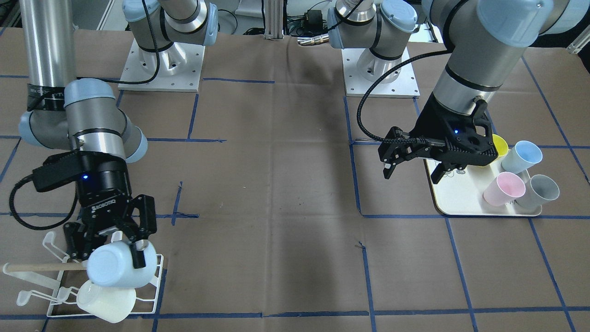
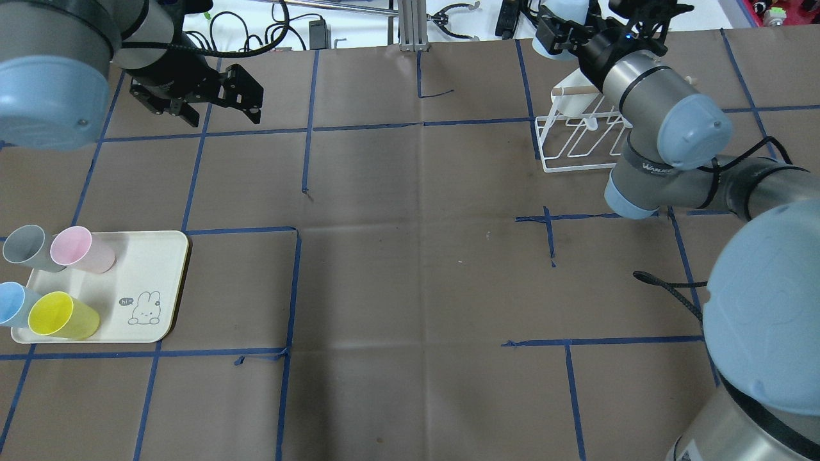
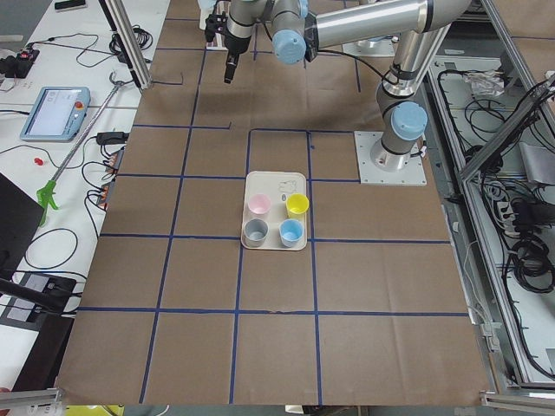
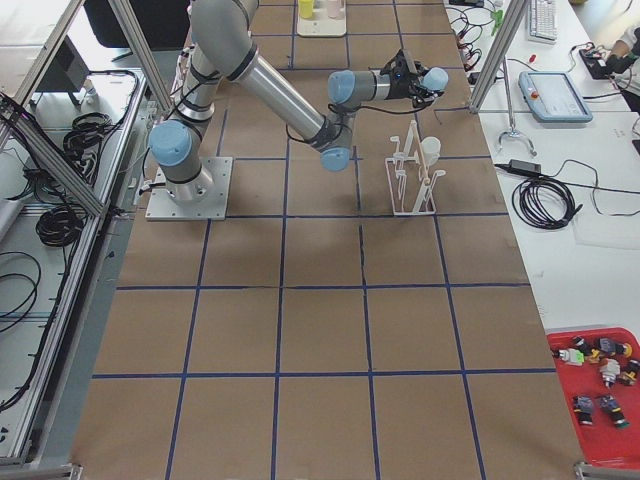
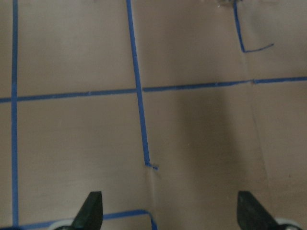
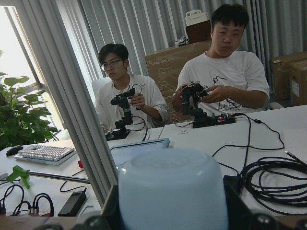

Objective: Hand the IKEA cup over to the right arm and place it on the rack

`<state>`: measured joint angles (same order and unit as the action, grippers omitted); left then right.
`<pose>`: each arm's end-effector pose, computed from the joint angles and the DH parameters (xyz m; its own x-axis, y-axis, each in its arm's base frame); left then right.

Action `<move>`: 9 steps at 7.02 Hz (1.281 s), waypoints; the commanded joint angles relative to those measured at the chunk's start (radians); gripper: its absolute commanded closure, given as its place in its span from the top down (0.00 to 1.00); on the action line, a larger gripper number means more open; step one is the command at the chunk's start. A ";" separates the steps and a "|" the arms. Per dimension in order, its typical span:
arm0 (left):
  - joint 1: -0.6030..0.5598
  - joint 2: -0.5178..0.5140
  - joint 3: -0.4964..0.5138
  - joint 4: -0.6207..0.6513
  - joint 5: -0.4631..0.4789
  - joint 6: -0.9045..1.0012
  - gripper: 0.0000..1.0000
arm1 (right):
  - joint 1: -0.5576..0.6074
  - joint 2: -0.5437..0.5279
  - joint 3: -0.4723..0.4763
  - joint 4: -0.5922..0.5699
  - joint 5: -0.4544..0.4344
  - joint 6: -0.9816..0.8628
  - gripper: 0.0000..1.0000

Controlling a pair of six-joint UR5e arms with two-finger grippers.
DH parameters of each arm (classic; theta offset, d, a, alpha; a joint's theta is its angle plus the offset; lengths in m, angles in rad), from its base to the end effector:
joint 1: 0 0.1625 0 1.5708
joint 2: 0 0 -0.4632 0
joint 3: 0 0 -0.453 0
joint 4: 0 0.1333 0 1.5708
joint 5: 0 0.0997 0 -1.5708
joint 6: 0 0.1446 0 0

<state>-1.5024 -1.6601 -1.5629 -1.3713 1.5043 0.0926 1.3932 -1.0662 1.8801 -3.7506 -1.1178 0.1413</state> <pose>-0.1010 -0.6172 0.4555 -0.9980 0.0315 0.0548 0.0245 0.9921 -0.1234 0.0729 -0.7066 0.3098 -0.9461 -0.2321 -0.2260 0.1709 0.2353 -0.9568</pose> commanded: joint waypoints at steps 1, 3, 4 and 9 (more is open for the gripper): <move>-0.004 0.002 0.115 -0.265 0.024 -0.072 0.99 | -0.104 0.002 -0.004 0.008 0.004 -0.109 0.11; -0.060 -0.004 0.103 -0.258 0.034 -0.091 0.99 | -0.166 0.012 -0.021 0.017 -0.005 -0.182 0.11; -0.070 -0.007 0.097 -0.252 0.042 -0.103 0.99 | -0.178 0.035 -0.045 0.020 -0.007 -0.222 0.11; -0.068 0.000 0.089 -0.193 0.063 -0.086 0.99 | -0.194 0.165 -0.151 0.014 0.000 -0.223 0.11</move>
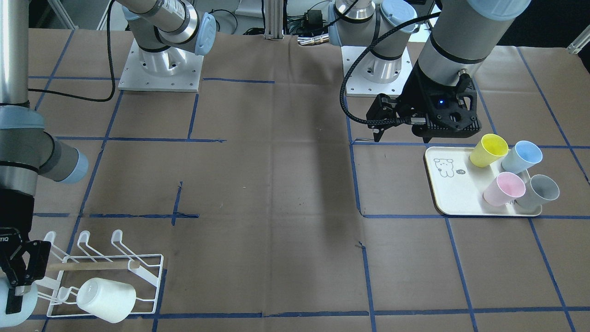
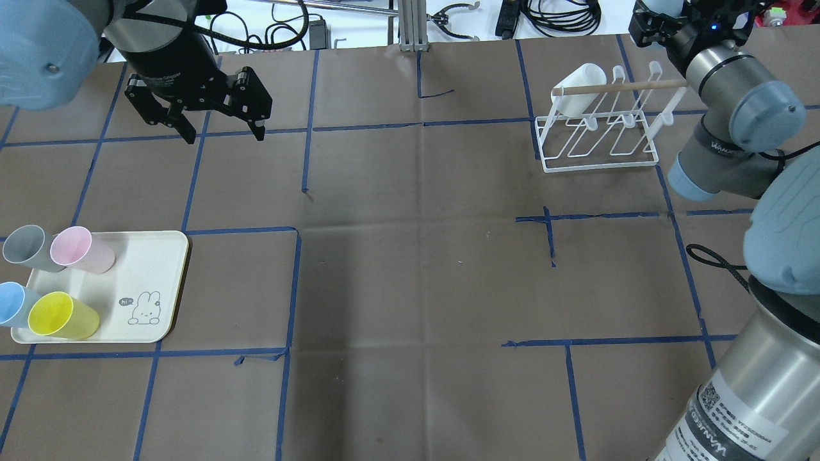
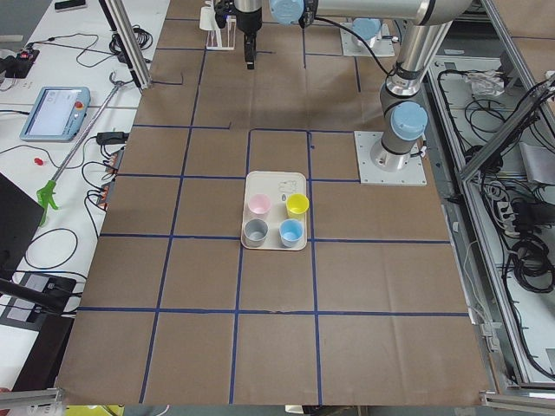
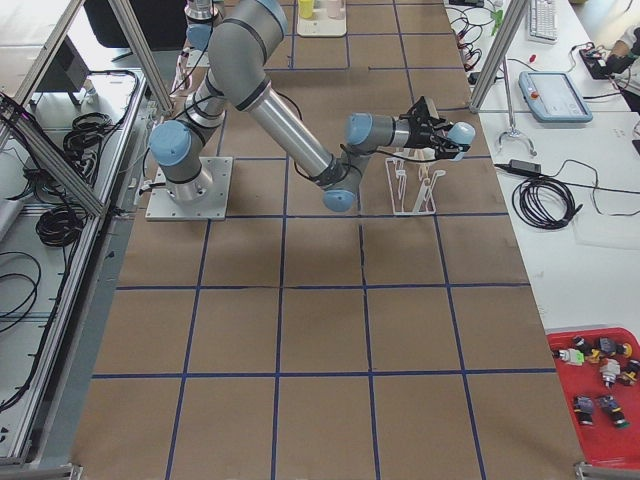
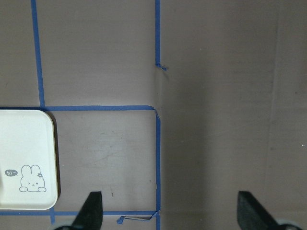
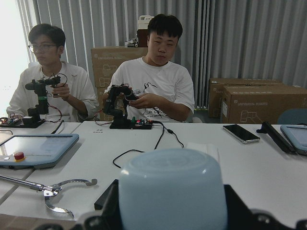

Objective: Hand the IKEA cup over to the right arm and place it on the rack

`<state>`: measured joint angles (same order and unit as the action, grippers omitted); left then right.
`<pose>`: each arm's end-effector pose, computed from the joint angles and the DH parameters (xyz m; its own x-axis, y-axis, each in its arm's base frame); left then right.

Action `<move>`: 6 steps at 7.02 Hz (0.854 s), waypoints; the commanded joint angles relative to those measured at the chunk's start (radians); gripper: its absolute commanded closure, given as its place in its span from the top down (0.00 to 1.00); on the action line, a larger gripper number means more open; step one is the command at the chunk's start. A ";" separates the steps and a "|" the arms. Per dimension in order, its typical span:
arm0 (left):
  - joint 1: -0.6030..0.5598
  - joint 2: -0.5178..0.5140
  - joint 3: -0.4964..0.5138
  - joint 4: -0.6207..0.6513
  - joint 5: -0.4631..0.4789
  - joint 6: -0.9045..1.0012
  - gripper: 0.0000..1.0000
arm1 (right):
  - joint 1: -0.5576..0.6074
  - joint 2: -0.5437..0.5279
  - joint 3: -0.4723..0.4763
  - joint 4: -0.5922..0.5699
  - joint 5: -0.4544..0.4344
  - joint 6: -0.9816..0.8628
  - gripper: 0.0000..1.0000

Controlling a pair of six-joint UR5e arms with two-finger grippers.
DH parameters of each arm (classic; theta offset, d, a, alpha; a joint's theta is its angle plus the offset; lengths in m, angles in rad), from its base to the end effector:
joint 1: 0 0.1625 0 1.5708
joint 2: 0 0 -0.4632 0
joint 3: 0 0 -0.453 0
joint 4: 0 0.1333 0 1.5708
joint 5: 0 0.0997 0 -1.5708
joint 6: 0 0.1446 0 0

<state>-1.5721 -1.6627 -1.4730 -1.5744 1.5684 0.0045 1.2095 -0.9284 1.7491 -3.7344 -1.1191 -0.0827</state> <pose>-0.1344 -0.5954 0.4820 -1.0000 0.0058 0.0024 0.0058 1.0000 -0.0023 -0.0763 -0.7575 0.2697 -0.9951 -0.0969 -0.0178 -0.0024 0.2040 -0.9790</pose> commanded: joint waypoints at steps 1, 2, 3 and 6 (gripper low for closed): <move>0.006 0.006 -0.001 0.016 0.001 0.000 0.99 | -0.036 0.045 -0.019 -0.004 0.002 0.003 0.11; 0.007 0.008 -0.001 0.017 0.001 0.000 0.99 | -0.039 0.045 -0.010 -0.004 0.002 0.003 0.10; 0.009 0.006 -0.003 0.016 0.001 0.000 0.99 | -0.038 0.042 0.012 -0.004 0.002 0.004 0.10; 0.012 0.006 -0.010 0.016 0.002 0.020 0.99 | -0.036 0.048 0.035 -0.010 0.002 0.005 0.10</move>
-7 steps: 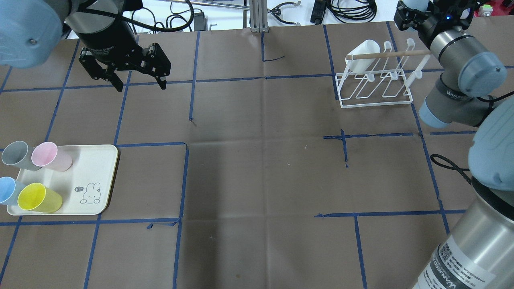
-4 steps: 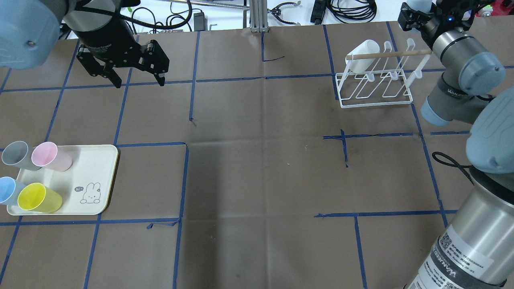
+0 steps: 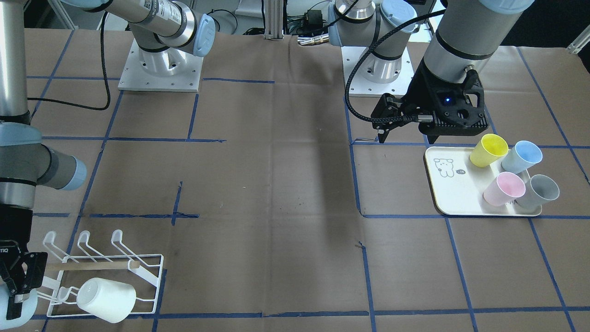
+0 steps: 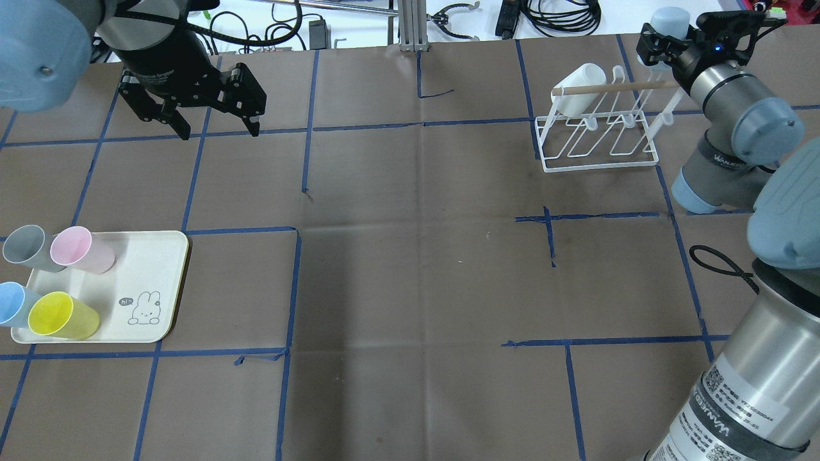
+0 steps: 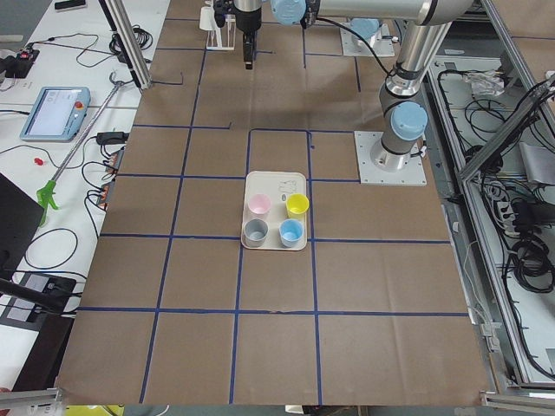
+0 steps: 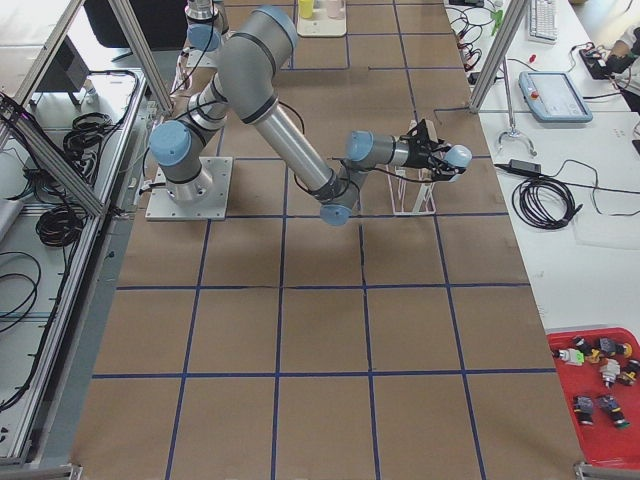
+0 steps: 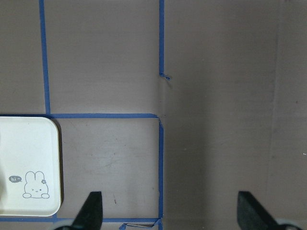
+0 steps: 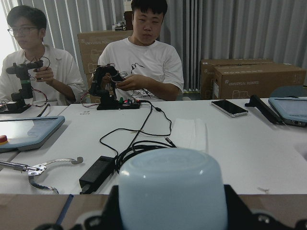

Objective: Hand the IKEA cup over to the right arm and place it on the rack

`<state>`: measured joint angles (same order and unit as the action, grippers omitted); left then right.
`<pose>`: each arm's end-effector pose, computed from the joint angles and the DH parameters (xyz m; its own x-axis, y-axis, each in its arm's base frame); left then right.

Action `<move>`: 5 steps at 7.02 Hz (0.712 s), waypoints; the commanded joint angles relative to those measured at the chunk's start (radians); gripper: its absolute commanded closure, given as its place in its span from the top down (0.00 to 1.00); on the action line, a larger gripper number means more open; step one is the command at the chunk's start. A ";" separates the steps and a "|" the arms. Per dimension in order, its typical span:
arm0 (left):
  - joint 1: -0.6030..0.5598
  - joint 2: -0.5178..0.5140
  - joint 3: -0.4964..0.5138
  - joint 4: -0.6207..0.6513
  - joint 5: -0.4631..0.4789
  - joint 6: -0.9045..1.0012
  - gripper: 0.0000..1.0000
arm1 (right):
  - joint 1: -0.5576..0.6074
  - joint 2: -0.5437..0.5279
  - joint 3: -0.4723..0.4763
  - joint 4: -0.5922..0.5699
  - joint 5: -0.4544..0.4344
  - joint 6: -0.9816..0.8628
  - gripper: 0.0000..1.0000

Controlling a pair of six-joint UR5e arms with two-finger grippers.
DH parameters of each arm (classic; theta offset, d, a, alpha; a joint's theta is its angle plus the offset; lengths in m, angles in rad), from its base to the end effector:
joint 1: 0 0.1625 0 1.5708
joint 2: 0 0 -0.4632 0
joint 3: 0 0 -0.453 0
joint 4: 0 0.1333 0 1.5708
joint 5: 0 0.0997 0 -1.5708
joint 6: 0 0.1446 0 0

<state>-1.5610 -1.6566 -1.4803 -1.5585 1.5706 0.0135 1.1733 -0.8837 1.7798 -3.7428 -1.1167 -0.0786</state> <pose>-0.1275 -0.5961 0.4832 -1.0000 0.0037 0.0000 0.0037 0.9998 -0.0170 -0.1012 -0.7493 0.2245 -0.9968 -0.0600 -0.0520 0.0343 0.2641 -0.9639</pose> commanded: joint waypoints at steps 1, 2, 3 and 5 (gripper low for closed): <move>-0.001 0.000 -0.002 0.000 0.000 0.017 0.99 | 0.000 0.006 0.010 -0.002 -0.002 0.000 0.10; -0.002 0.003 -0.002 0.000 0.002 0.017 0.99 | 0.000 0.006 0.022 0.000 0.000 0.000 0.10; -0.002 0.003 -0.002 0.000 0.002 0.017 0.99 | 0.000 0.002 0.033 0.000 -0.002 0.000 0.10; -0.002 0.003 -0.003 -0.002 0.002 0.017 0.99 | 0.000 -0.004 0.036 0.006 -0.005 -0.007 0.38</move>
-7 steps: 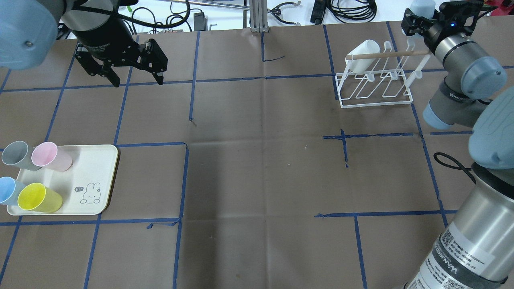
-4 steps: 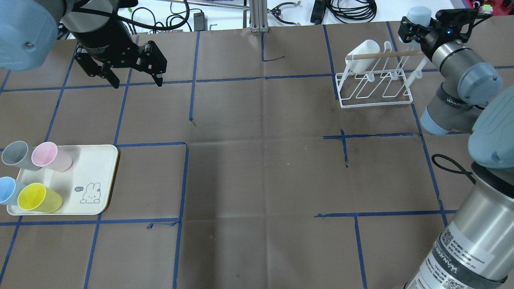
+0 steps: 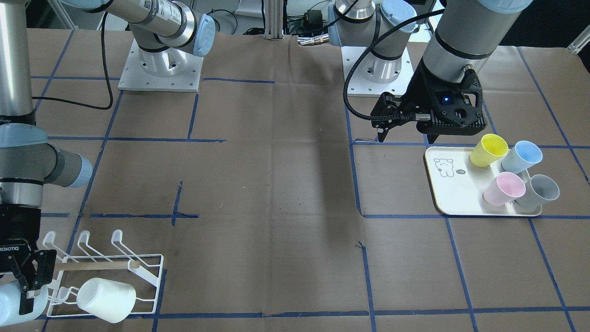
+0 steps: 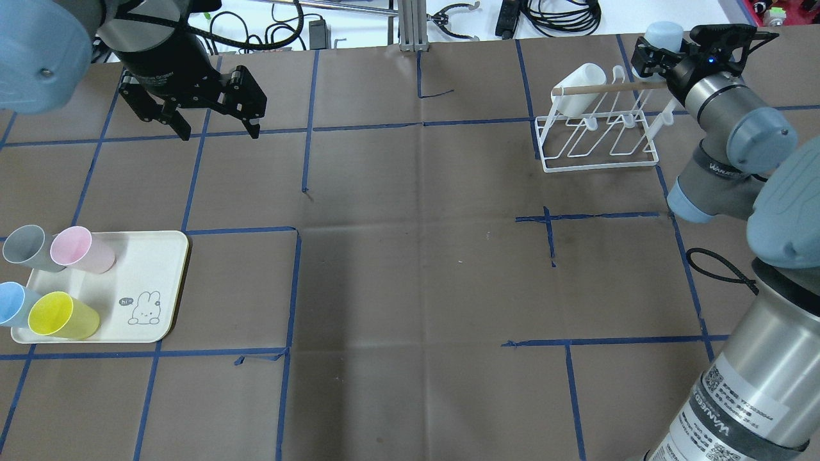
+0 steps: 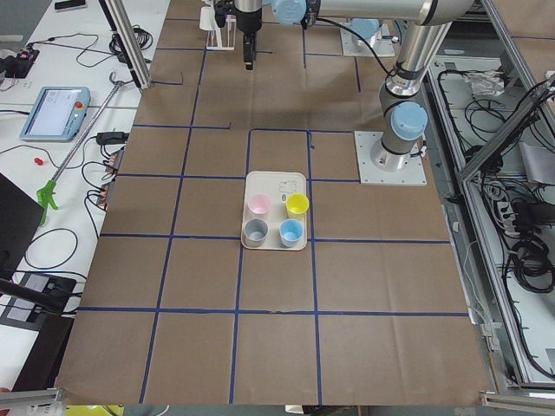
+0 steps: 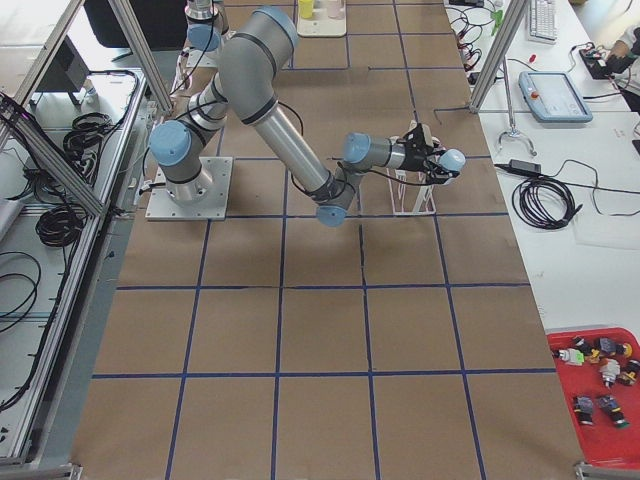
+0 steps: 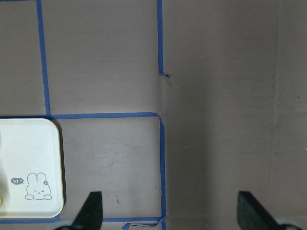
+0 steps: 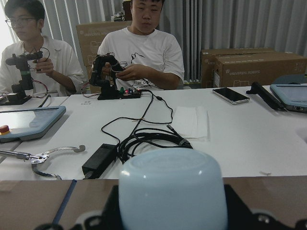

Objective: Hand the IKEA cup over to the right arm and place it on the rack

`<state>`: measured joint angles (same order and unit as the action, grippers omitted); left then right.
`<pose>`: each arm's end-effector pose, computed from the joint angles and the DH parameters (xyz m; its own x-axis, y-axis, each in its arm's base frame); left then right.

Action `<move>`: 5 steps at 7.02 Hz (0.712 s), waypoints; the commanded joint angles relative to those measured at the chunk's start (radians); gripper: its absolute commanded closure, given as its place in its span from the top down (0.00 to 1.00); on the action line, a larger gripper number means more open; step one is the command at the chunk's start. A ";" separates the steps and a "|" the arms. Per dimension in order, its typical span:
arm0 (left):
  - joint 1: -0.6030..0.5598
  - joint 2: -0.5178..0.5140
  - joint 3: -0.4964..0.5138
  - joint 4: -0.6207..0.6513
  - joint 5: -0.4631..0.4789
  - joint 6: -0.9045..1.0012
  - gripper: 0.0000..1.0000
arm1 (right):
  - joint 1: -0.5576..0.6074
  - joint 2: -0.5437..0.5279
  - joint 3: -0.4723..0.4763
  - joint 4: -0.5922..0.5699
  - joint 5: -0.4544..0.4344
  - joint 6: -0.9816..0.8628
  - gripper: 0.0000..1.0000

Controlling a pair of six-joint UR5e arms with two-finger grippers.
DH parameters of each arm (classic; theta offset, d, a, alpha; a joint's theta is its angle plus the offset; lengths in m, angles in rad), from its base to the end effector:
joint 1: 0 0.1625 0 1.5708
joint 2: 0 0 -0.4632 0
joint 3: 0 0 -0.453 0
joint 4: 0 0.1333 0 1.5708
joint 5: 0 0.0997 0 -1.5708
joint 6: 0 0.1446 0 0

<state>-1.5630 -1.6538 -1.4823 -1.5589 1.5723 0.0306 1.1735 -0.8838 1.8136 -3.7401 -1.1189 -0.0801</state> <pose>-0.1285 -0.5946 0.4837 -0.9997 0.0228 -0.0020 0.0228 0.9996 -0.0173 -0.0975 -0.7400 0.2095 -0.9962 -0.0566 -0.0659 0.0463 0.2964 -0.9540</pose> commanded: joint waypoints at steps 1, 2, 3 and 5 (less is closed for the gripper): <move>0.000 -0.001 -0.001 0.000 0.000 0.000 0.99 | 0.000 -0.006 0.003 -0.007 -0.008 -0.010 0.72; 0.000 -0.004 -0.001 0.000 0.000 0.000 0.99 | 0.000 -0.009 0.000 -0.004 -0.009 -0.009 0.99; 0.000 -0.008 -0.001 -0.001 0.002 0.000 0.99 | 0.000 -0.009 0.000 0.002 -0.009 -0.007 1.00; 0.000 -0.011 -0.001 -0.004 0.002 0.000 0.99 | 0.000 -0.010 -0.002 0.005 -0.007 -0.006 1.00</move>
<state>-1.5631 -1.6629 -1.4833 -1.5613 1.5737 0.0307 1.1735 -0.8935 1.8128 -3.7375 -1.1271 -0.0872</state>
